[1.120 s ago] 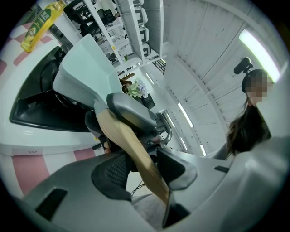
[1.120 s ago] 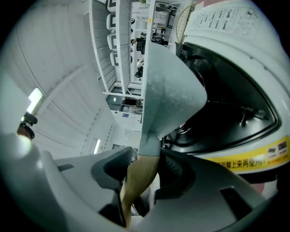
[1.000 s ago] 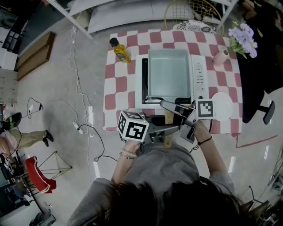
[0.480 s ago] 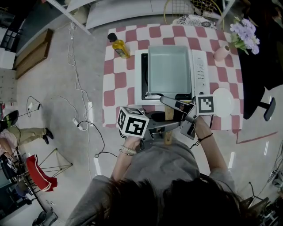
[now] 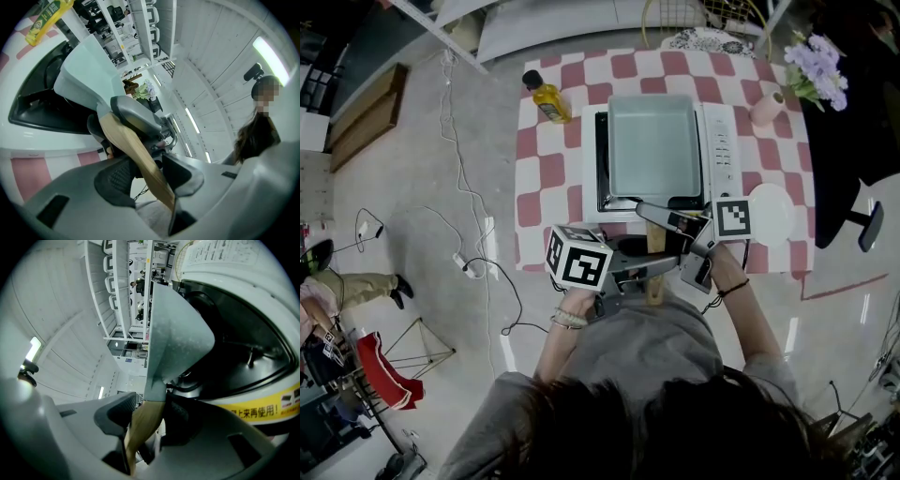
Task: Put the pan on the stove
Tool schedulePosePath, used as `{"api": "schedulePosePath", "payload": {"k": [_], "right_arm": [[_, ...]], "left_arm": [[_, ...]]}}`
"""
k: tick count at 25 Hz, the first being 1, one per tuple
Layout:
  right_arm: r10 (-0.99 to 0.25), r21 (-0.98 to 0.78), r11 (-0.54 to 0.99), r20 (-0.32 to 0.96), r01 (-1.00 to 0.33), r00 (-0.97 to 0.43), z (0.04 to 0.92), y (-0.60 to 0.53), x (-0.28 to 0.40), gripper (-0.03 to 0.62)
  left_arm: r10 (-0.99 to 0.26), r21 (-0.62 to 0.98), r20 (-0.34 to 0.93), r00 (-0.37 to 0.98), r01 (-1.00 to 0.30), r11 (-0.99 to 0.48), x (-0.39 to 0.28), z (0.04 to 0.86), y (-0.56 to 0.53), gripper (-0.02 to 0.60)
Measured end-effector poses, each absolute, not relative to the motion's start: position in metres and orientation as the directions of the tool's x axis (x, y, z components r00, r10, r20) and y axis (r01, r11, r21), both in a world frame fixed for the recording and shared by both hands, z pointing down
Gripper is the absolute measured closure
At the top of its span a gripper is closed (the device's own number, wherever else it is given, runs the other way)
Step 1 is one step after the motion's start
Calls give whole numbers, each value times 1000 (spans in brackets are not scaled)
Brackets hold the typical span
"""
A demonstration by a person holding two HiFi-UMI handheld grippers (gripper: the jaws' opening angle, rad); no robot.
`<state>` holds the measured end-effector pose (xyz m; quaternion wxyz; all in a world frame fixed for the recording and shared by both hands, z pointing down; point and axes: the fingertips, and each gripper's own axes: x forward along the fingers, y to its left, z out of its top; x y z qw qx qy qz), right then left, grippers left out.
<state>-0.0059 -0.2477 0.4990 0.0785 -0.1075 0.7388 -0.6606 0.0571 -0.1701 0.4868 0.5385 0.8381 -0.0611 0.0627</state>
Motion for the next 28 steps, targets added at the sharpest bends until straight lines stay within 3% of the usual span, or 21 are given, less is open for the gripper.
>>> {"api": "schedulePosePath", "payload": {"k": [28], "right_arm": [[-253,-994,108,-17,-11,-967,500,-248,-6,412]], "left_arm": [[-64,899,134,989,-148,-413,58,490,-170,391]]}}
